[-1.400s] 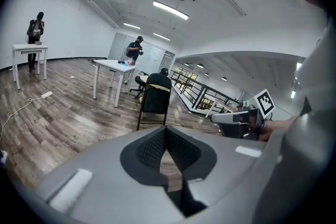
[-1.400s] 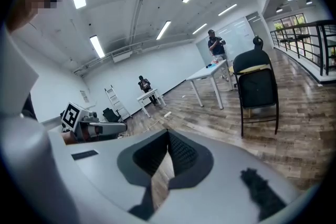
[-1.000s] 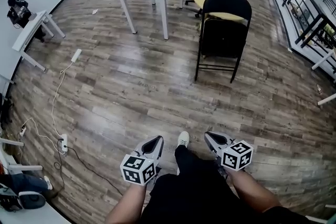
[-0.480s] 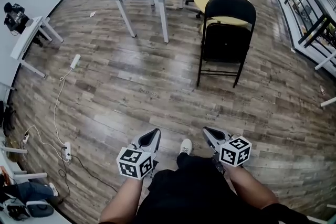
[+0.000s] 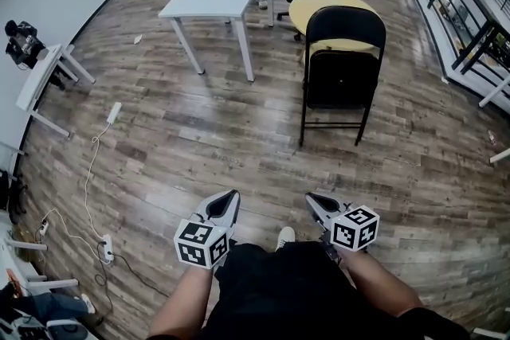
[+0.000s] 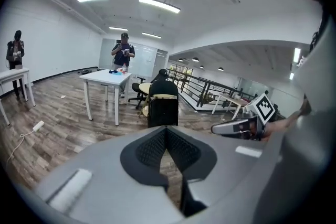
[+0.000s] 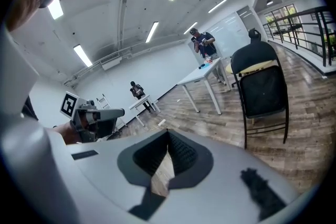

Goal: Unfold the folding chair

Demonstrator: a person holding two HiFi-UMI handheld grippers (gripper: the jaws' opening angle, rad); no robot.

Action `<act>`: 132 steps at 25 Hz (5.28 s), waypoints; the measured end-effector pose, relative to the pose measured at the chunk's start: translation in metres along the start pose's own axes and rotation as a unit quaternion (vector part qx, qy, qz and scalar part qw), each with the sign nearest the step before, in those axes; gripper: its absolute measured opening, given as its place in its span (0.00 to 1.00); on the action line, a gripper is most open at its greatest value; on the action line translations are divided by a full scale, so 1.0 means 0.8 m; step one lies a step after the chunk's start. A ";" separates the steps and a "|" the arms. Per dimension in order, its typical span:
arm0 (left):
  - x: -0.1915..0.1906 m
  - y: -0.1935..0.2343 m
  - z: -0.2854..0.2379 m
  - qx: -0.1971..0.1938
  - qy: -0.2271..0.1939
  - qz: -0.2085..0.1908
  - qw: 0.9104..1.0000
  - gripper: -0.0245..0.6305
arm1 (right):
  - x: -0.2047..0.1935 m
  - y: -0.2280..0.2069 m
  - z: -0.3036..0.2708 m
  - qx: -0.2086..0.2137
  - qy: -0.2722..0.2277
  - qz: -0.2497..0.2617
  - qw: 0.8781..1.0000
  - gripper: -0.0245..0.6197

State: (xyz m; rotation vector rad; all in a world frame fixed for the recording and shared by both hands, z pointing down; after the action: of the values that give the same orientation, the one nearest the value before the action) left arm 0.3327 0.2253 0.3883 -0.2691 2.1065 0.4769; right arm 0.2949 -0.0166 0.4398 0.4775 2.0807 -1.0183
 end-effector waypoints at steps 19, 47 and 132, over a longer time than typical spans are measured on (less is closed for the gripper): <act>0.008 0.046 -0.060 -0.057 0.026 0.058 0.996 0.05 | 0.018 -0.012 -0.039 -0.030 -0.013 -0.011 0.999 0.05; 0.054 0.318 -0.132 -0.065 0.048 0.095 0.992 0.05 | 0.089 -0.025 -0.308 -0.060 0.070 -0.051 0.994 0.05; 0.337 0.421 -0.522 -0.200 0.137 -0.126 0.962 0.05 | 0.341 -0.307 -0.439 -0.204 -0.089 -0.115 0.968 0.05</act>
State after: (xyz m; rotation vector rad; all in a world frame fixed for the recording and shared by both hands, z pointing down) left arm -0.2527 0.3451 0.4469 -0.8688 2.1833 0.7455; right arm -0.1936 0.1118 0.4947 -0.0641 2.1378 -0.6989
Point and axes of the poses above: the fingertips, and each gripper's own axes: z backward along the fingers, y to its left, x out of its top, the point moved 6 cm from there along z, backward along the fingers, and after that the axes turned 2 degrees about -x, right-handed, at the moved point
